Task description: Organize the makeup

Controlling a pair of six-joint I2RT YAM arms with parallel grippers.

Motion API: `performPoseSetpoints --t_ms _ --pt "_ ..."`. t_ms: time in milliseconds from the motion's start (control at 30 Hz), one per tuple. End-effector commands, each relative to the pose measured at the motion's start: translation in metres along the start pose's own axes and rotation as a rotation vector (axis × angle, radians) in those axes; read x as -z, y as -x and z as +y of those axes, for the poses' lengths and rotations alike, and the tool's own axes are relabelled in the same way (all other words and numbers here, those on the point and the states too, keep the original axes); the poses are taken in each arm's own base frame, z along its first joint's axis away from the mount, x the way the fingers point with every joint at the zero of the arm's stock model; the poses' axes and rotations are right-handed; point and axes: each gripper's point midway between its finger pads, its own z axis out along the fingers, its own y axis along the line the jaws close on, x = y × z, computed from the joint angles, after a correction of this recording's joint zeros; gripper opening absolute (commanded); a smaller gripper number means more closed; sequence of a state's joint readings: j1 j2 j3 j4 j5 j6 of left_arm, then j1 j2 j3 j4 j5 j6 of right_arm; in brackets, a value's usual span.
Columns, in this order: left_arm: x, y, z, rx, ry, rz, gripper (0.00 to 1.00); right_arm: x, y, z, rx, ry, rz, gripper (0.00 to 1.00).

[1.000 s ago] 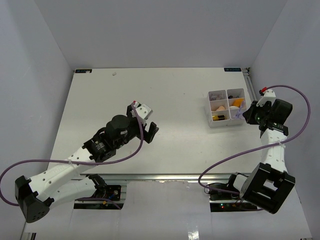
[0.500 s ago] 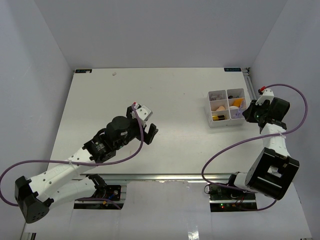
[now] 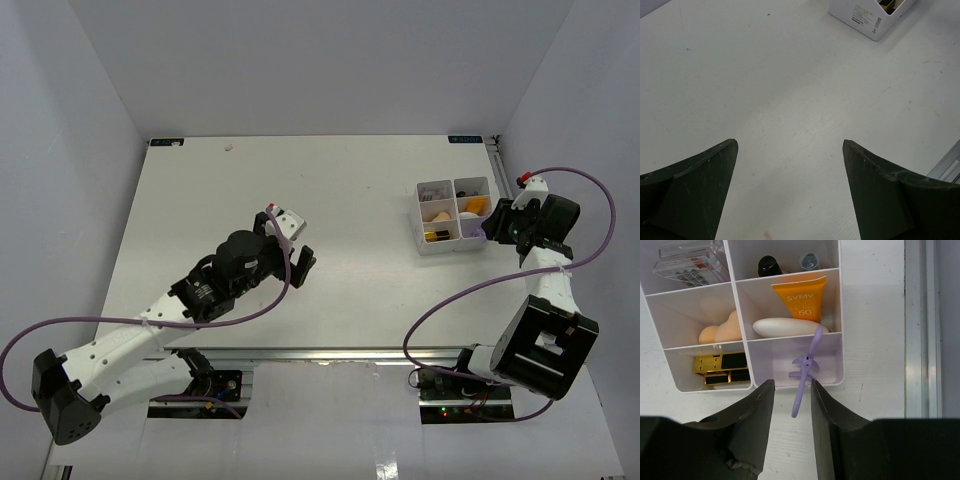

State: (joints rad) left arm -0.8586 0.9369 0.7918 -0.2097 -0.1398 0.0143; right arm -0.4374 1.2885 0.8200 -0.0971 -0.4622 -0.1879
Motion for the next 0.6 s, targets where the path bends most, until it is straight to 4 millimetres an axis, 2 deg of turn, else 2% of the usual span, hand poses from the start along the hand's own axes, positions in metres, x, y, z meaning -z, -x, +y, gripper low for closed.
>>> performPoseSetpoints --t_ms 0,167,267,300,333,367,467,567 --pt "-0.002 -0.004 0.002 0.005 0.001 0.006 0.97 0.011 0.02 0.001 0.061 -0.014 -0.075 0.43" --pt "-0.004 -0.007 0.001 0.007 -0.003 0.016 0.97 0.035 0.039 0.024 0.135 0.047 -0.132 0.45" --pt "-0.005 -0.008 0.001 0.008 -0.006 0.019 0.97 0.053 0.032 0.049 0.17 0.138 -0.113 0.52" --pt "-0.005 -0.008 0.001 0.008 -0.008 0.019 0.97 0.059 0.027 0.059 0.186 0.182 -0.104 0.57" --pt "-0.005 -0.009 0.0 0.009 -0.011 0.017 0.97 0.065 0.021 0.07 0.2 0.226 -0.094 0.7" --pt "-0.006 -0.01 -0.001 0.009 -0.016 0.018 0.97 0.07 0.015 0.077 0.208 0.254 -0.087 0.89" --pt "-0.007 -0.01 -0.003 0.011 -0.034 0.017 0.98 0.085 -0.001 0.097 0.245 0.333 -0.064 0.9" --pt "-0.006 -0.01 -0.008 0.037 -0.053 0.009 0.98 0.094 -0.01 0.106 0.265 0.359 -0.052 0.9"
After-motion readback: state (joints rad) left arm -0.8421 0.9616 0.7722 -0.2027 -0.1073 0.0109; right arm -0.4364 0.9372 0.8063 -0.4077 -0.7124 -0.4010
